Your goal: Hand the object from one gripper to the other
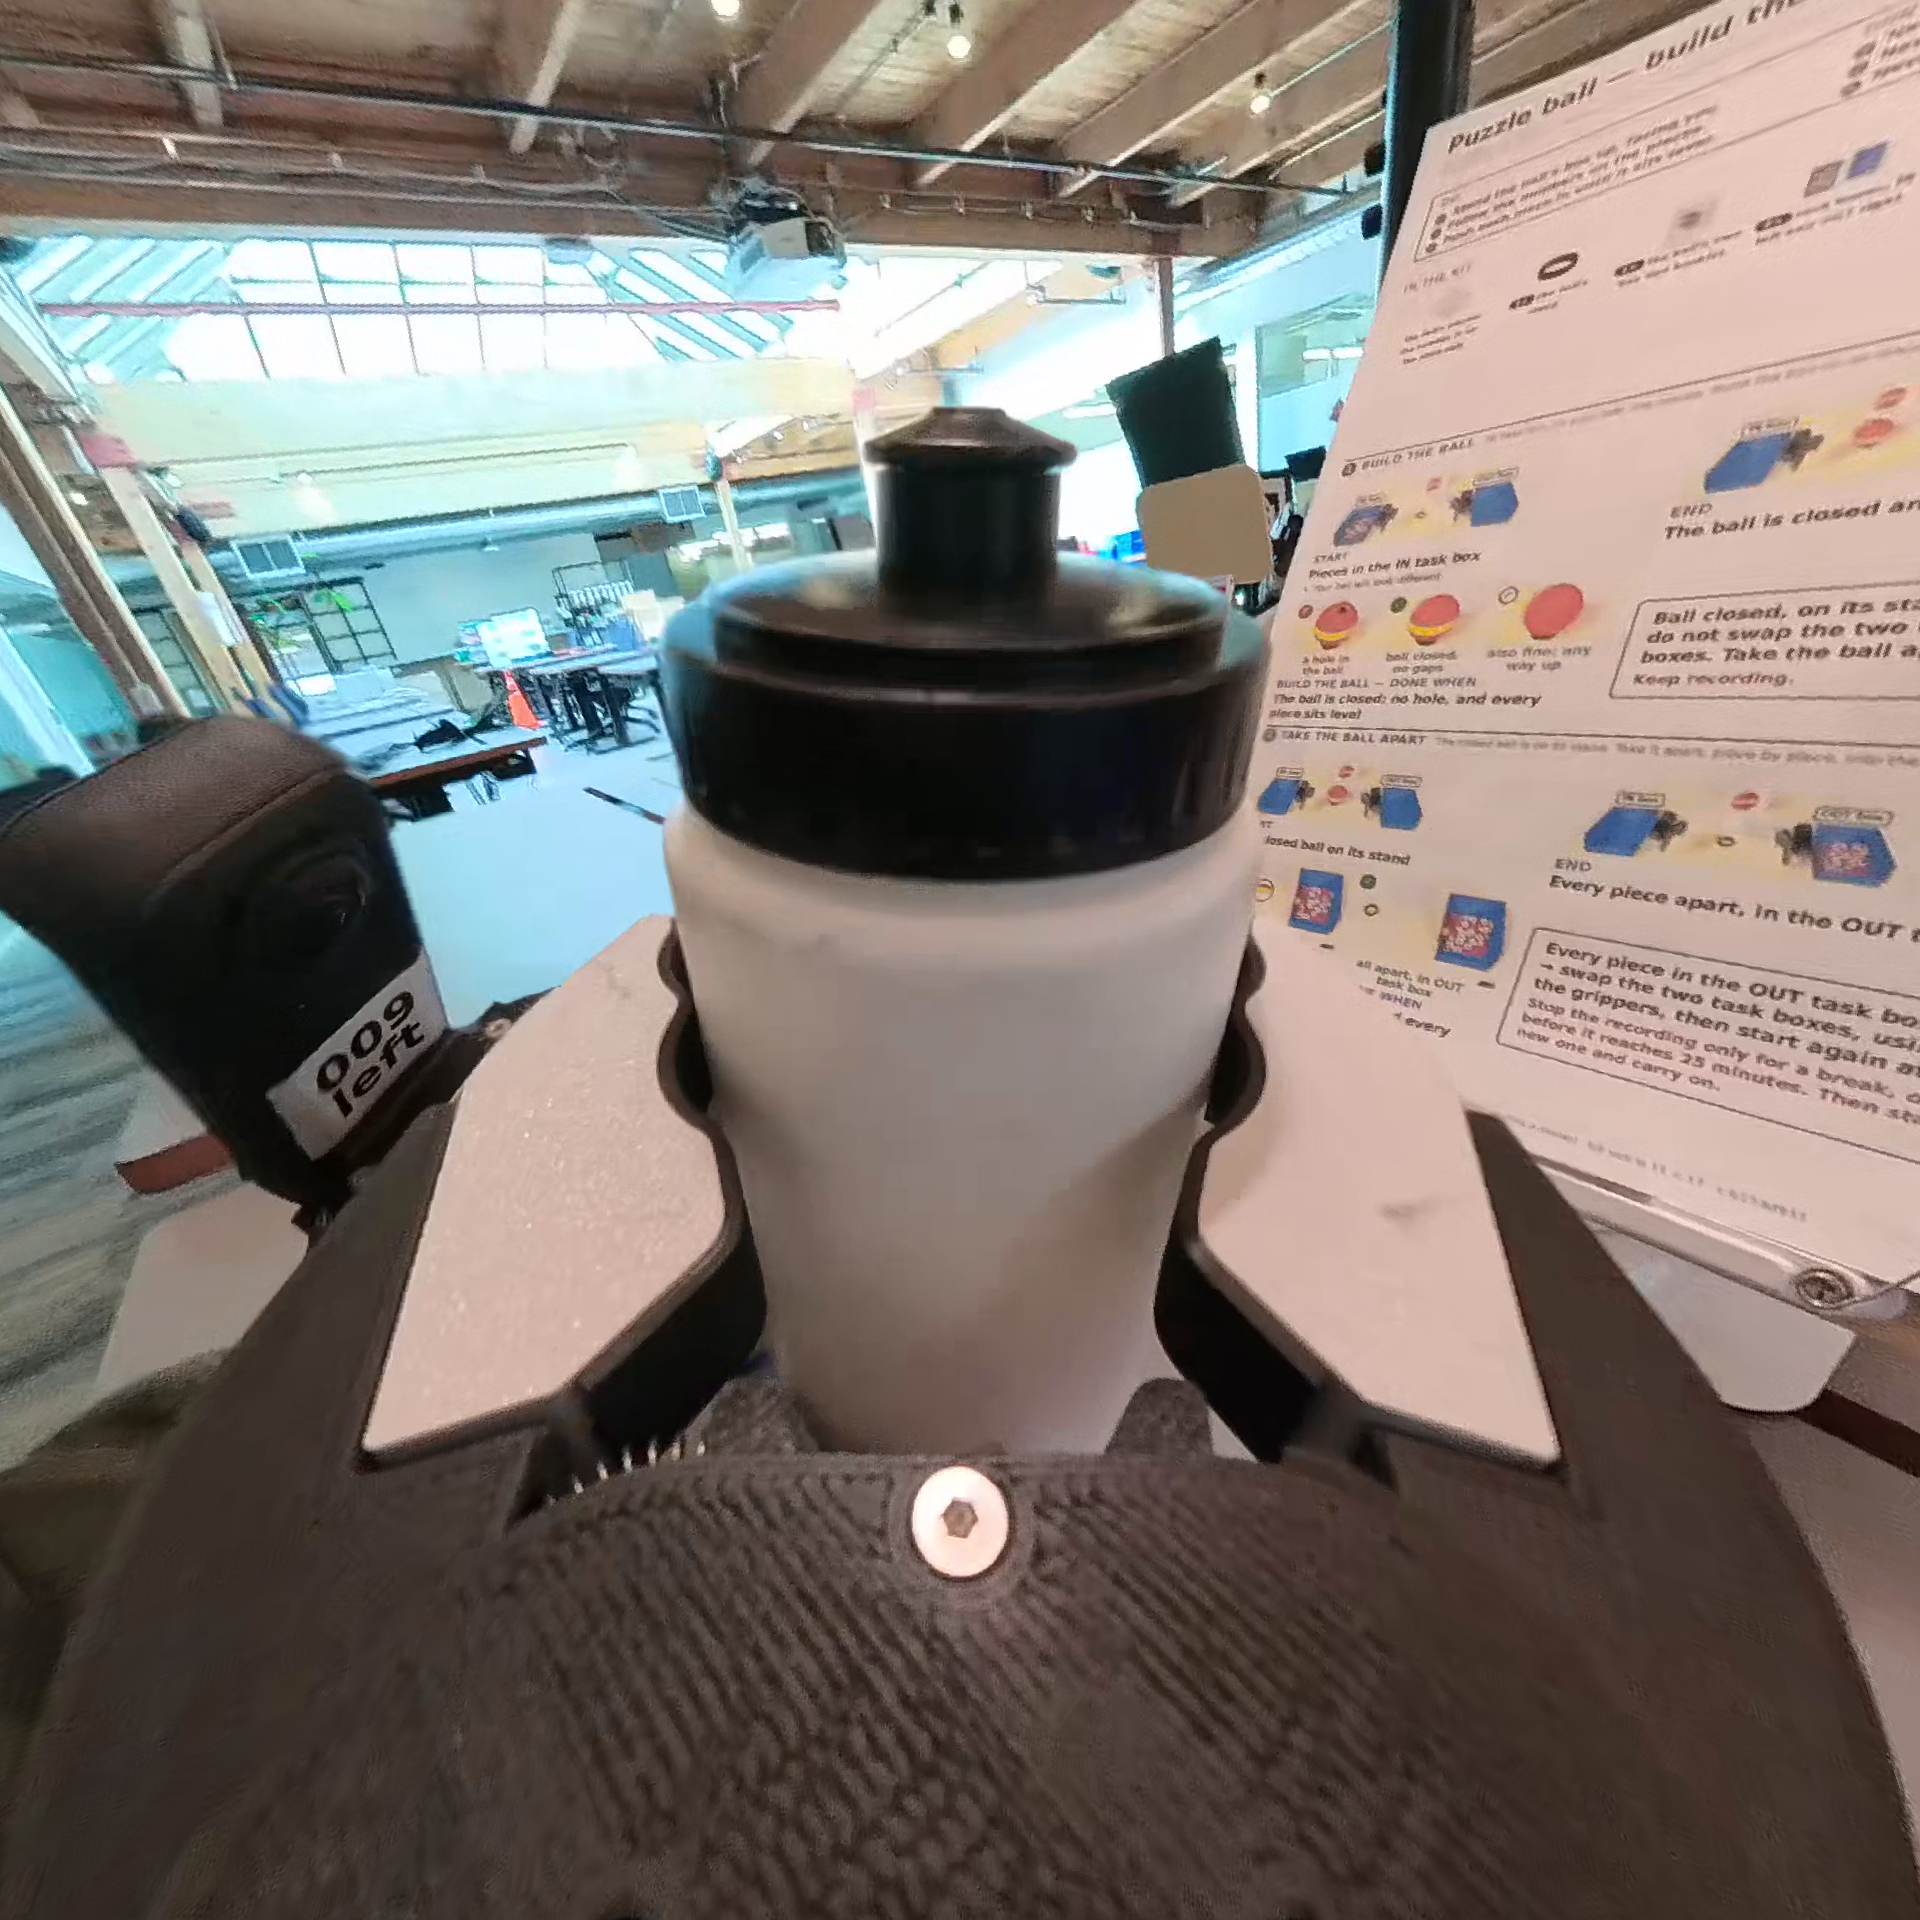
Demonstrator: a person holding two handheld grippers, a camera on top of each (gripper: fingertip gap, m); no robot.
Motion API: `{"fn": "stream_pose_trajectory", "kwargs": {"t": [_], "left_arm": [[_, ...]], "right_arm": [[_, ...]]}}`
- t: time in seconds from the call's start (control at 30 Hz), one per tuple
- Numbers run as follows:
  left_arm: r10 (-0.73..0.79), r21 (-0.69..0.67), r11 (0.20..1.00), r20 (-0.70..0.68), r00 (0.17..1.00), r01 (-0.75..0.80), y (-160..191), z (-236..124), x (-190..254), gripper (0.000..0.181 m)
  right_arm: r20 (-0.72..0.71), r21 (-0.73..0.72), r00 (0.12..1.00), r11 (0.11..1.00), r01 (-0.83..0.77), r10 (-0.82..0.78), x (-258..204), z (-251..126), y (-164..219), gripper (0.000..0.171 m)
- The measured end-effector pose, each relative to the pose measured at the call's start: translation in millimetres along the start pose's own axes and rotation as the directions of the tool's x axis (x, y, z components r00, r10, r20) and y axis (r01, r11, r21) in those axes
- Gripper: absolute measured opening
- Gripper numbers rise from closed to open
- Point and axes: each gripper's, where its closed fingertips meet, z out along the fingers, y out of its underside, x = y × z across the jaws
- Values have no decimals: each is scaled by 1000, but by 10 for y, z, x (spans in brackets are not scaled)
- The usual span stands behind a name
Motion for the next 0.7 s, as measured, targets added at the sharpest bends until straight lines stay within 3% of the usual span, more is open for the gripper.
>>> {"fn": "stream_pose_trajectory", "kwargs": {"t": [0.17, 0.3, 0.37, 0.4, 0.43, 0.53, 0.6, 0.7], "left_arm": [[-218, 156, 957, -179, 959, 246, -154, -133, -62, 90], [-345, 299, 830, -387, 855, 471, -425, -476, -207, 90], [-378, 360, 740, -476, 794, 568, -580, -624, -251, 90], [-389, 374, 713, -493, 778, 593, -624, -657, -266, 90], [-400, 377, 714, -471, 786, 590, -620, -647, -287, 90], [-369, 412, 757, -370, 853, 507, -603, -644, -341, 90], [-374, 431, 769, -295, 879, 472, -601, -658, -419, 90], [-374, 409, 782, -294, 879, 470, -614, -617, -359, 90]], "right_arm": [[102, -66, 992, 995, 79, -72, -40, -149, 39, 100], [329, -99, 944, 995, 14, 19, -172, -293, 173, 95], [420, -126, 908, 990, 66, -7, -323, -256, 329, 91], [423, -124, 905, 987, 100, -38, -364, -192, 371, 98], [404, -106, 912, 987, 124, -72, -382, -127, 369, 101], [409, -115, 902, 973, 202, -139, -437, -73, 446, 90], [380, -166, 909, 954, 249, -171, -365, -50, 564, 99], [442, -182, 871, 930, 321, -214, -483, -37, 706, 94]]}}
